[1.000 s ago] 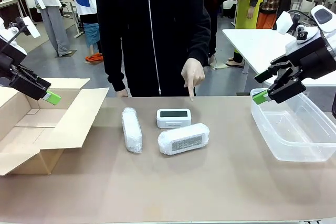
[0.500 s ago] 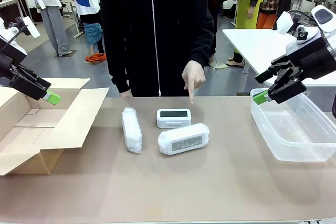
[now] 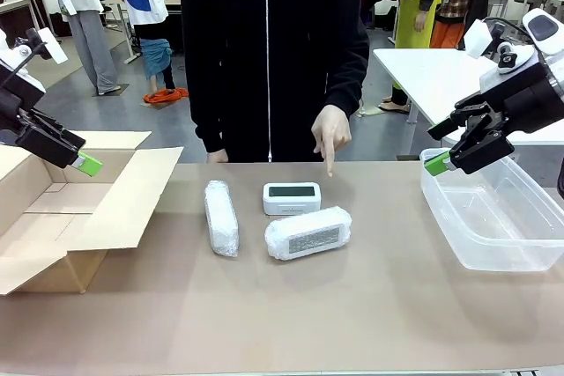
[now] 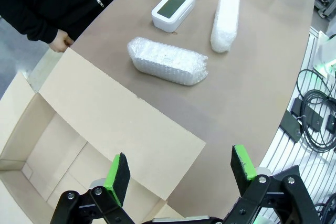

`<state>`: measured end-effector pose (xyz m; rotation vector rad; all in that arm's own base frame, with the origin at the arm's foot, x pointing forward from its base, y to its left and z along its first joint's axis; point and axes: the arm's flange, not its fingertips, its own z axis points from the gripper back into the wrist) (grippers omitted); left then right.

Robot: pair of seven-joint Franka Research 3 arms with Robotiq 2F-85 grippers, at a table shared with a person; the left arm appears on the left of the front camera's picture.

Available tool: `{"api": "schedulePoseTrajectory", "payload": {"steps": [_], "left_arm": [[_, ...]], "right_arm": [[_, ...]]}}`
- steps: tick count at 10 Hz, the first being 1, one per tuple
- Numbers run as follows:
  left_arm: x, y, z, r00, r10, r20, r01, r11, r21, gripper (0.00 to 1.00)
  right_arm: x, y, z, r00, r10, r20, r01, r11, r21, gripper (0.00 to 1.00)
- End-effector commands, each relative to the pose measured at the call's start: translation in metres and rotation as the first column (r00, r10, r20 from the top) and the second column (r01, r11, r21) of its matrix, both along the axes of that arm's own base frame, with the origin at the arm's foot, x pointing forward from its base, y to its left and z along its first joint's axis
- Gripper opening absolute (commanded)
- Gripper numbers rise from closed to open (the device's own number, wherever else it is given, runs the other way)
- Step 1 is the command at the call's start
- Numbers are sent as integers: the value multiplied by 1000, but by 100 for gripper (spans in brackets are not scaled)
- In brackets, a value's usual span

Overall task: Separate and place wrapped and unwrapped clocks.
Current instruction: Pick up the Digital clock indicated by the person.

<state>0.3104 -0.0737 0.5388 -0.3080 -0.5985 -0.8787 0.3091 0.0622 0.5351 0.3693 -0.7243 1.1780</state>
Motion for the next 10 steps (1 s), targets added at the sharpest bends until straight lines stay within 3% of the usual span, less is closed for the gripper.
{"api": "schedulePoseTrajectory", "payload": {"steps": [1,3,5,7,9,10], "left_arm": [[0,1,0,1000,-2,4,2,1000,11,100],[0,0,0,1000,0,0,0,1000,0,100],[28,-75,42,994,-10,-111,26,990,139,100],[54,-184,59,950,-252,-184,298,905,302,100],[59,-269,38,918,-324,-230,390,845,366,100],[54,-299,13,911,-359,-201,412,812,414,100]], "right_arm": [[4,1,-2,1000,22,0,-22,1000,19,100],[4,1,-2,1000,22,0,-22,1000,19,100],[4,1,-2,1000,22,0,-22,1000,19,100],[4,1,-2,1000,22,0,-22,1000,19,100],[4,1,-2,1000,22,0,-22,1000,19,100],[4,1,-2,1000,22,0,-22,1000,19,100]]}}
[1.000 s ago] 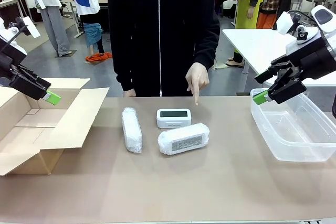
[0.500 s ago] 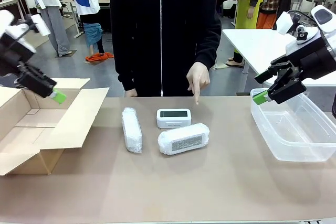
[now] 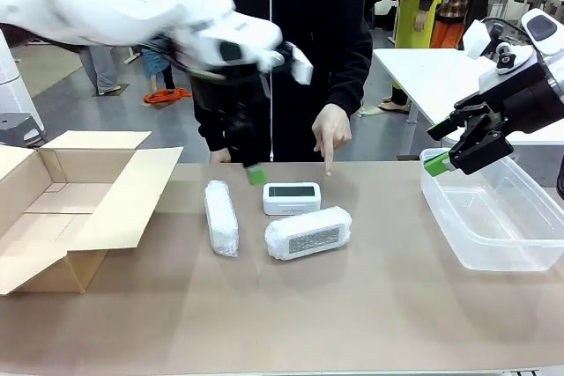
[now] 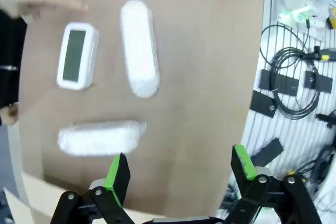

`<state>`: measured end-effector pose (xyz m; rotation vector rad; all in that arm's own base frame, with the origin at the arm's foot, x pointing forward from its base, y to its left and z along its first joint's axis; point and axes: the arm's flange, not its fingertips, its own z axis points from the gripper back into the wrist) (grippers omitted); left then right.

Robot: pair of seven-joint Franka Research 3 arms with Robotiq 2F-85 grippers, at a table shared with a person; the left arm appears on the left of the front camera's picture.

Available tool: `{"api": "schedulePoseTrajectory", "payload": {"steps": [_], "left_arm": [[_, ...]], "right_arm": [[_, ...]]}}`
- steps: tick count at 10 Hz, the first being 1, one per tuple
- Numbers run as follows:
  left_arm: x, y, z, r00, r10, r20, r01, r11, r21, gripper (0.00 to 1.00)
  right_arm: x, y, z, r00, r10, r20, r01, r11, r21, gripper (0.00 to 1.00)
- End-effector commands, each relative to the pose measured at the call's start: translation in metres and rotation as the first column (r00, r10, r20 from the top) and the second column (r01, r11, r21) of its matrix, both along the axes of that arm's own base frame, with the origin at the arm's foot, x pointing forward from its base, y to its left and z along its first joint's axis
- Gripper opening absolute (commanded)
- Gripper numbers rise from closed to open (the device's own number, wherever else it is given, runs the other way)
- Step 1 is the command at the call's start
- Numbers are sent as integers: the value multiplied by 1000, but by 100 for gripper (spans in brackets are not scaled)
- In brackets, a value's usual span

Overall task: Separate and place wrapped and unwrapped clocks.
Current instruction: Pick up the Digital clock indicated by the person.

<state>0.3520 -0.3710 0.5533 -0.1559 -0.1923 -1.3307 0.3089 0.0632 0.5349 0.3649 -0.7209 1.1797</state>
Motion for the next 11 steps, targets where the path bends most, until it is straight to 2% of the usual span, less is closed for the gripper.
{"api": "schedulePoseTrajectory", "payload": {"steps": [1,2,3,6,7,9,11], "left_arm": [[12,-13,-22,991,-62,120,57,997,44,100],[17,-6,-33,954,-132,269,119,991,66,100],[5,-23,-17,998,-47,31,46,998,34,100],[5,-23,-17,998,-47,31,46,998,34,100],[9,-26,-25,995,-71,66,68,997,47,100],[36,-71,-54,1000,9,-6,-8,996,89,100],[52,-96,-81,998,21,-52,-14,990,139,100]], "right_arm": [[4,0,-2,1000,22,0,-22,999,24,100],[4,0,-2,1000,22,0,-22,999,24,100],[4,0,-2,1000,22,0,-22,999,24,100],[4,0,-2,1000,22,0,-22,999,24,100],[4,0,-2,1000,22,0,-22,999,24,100],[4,0,-2,1000,22,0,-22,999,24,100],[4,0,-2,1000,22,0,-22,999,24,100]]}}
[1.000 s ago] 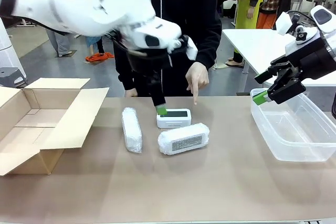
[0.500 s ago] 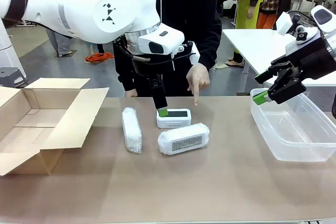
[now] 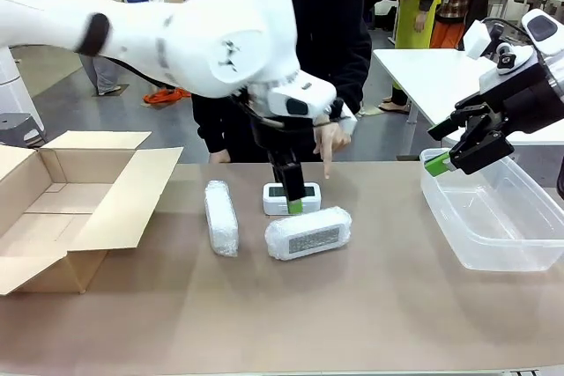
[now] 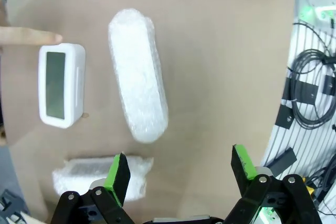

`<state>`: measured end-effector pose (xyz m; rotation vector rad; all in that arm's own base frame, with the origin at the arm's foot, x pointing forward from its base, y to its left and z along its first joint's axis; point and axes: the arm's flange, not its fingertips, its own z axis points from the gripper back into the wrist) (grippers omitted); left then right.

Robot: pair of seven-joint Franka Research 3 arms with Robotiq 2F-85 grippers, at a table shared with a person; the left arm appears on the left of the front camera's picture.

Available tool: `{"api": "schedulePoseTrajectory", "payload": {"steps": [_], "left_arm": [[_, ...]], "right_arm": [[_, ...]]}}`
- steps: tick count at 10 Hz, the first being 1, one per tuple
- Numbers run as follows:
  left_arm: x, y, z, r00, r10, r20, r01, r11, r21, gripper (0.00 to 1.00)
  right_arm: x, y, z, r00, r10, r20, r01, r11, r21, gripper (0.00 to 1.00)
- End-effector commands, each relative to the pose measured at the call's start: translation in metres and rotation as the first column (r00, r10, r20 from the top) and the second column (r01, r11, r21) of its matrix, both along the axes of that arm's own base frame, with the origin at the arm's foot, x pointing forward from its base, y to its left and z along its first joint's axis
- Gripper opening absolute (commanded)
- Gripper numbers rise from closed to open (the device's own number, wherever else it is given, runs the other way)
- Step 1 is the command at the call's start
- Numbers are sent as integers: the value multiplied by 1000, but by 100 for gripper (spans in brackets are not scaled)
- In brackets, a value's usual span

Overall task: Separate and place wrapped and unwrapped clocks.
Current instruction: Pick up the Digital clock indicated by the person.

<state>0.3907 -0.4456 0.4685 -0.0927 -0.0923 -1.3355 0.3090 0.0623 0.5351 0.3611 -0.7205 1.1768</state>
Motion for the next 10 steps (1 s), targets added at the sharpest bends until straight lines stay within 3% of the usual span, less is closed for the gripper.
{"api": "schedulePoseTrajectory", "payload": {"steps": [1,5,10], "left_arm": [[14,-30,-6,999,27,-22,-26,999,45,100],[20,-52,-42,998,17,-65,-14,999,43,100],[39,-64,-76,998,-41,48,38,997,72,100]], "right_arm": [[4,1,-2,1000,26,-1,-26,999,26,100],[4,1,-2,1000,26,-1,-26,999,26,100],[4,1,-2,1000,26,-1,-26,999,26,100]]}}
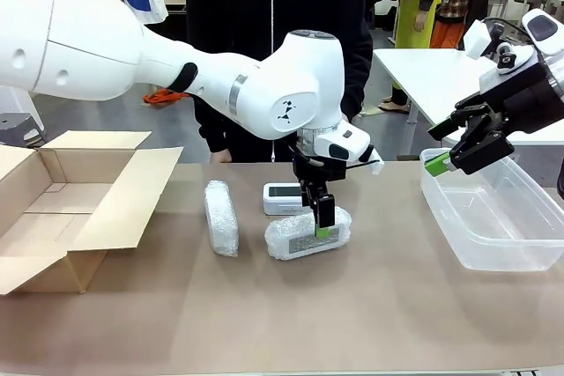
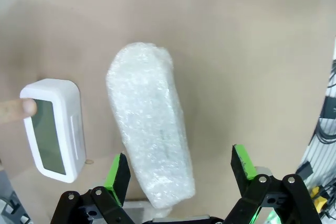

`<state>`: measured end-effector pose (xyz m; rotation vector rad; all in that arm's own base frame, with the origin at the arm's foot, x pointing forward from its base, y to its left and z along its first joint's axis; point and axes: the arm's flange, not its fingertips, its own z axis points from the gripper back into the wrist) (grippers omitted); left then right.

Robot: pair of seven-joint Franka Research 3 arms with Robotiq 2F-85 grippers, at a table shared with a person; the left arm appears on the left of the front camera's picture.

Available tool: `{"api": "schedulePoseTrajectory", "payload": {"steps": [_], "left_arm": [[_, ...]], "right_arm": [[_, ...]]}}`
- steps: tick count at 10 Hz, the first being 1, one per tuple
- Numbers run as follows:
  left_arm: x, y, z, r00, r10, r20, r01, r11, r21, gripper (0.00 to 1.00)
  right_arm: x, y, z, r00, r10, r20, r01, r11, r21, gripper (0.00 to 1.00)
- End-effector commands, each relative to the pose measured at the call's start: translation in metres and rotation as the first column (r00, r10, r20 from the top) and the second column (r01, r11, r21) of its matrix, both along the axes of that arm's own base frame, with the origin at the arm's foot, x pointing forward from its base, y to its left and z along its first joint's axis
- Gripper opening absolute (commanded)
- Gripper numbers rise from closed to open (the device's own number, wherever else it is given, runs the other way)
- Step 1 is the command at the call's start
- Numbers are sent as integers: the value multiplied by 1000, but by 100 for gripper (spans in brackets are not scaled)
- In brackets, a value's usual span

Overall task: Separate and place wrapped and unwrapped clocks.
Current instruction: Pick up the Digital clock indicated by the person.

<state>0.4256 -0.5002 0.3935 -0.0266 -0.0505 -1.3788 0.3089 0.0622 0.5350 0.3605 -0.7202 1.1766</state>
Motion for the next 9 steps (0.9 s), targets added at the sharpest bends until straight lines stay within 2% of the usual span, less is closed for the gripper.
{"api": "schedulePoseTrajectory", "payload": {"steps": [1,2,4,9], "left_arm": [[11,-10,-5,996,33,84,-33,999,-2,100],[16,-9,-9,997,28,79,-27,1000,-5,100],[19,-10,-16,1000,10,15,-10,1000,27,100],[23,-5,-35,999,45,-14,-44,998,41,100]], "right_arm": [[4,1,-2,1000,26,-1,-26,999,27,100],[4,1,-2,1000,26,-1,-26,999,27,100],[4,1,-2,1000,26,-1,-26,999,27,100],[4,1,-2,1000,26,-1,-26,999,27,100]]}}
